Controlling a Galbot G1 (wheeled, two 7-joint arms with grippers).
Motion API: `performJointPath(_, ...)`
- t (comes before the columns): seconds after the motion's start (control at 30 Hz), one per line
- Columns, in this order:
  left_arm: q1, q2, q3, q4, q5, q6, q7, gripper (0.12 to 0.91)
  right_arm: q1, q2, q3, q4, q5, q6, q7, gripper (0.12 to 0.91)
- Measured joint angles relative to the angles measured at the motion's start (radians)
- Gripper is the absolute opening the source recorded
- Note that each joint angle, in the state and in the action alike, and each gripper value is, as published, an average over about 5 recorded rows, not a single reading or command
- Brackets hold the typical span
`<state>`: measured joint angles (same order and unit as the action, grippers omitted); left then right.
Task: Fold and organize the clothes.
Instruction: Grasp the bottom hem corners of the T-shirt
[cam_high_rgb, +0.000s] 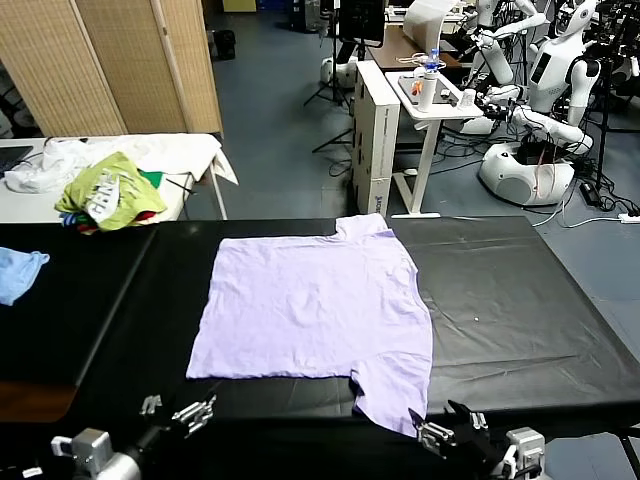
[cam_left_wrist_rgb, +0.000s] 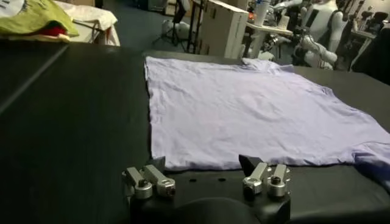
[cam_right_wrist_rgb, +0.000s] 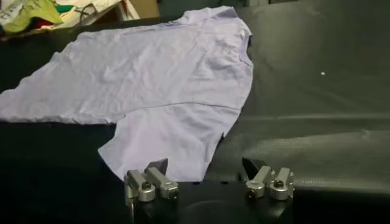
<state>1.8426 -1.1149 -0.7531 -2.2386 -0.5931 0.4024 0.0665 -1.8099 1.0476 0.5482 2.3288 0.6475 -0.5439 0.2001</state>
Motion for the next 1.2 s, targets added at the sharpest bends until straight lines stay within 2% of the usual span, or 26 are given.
performJointPath(0.3, -0.056, 0.003, 0.014, 0.054, -0.033, -0.012, -0.003, 0.907, 0.014, 0.017, -0.022, -0.017, -0.018, -0.002, 0.008, 0.907)
performJointPath(0.57, -0.099, 0.001, 0.037, 0.113, -0.024, -0.020, -0.006, 0.907, 0.028, 0.024, -0.037, -0.038, -0.026, -0.004, 0.016, 0.899)
performJointPath(0.67, -0.105, 0.002, 0.037, 0.132, -0.024, -0.023, -0.005, 0.906, 0.029, 0.025, -0.039, -0.043, -0.028, -0.003, 0.016, 0.803)
performJointPath(0.77, -0.103, 0.004, 0.034, 0.145, -0.024, -0.026, -0.005, 0.881, 0.032, 0.025, -0.043, -0.048, -0.032, -0.003, 0.014, 0.622)
performJointPath(0.83, -0.099, 0.004, 0.033, 0.148, -0.024, -0.028, -0.005, 0.828, 0.035, 0.026, -0.048, -0.051, -0.033, -0.003, 0.012, 0.490)
performJointPath(0.93, -0.094, 0.002, 0.033, 0.150, -0.018, -0.030, -0.005, 0.705, 0.039, 0.026, -0.054, -0.057, -0.033, -0.003, 0.012, 0.304)
performJointPath(1.03, -0.091, -0.001, 0.032, 0.152, -0.010, -0.031, -0.004, 0.562, 0.040, 0.027, -0.056, -0.060, -0.033, -0.003, 0.010, 0.170)
performJointPath(1.2, -0.082, -0.003, 0.033, 0.152, -0.001, -0.033, -0.002, 0.250, 0.034, 0.026, -0.053, -0.048, -0.033, -0.004, 0.008, 0.140)
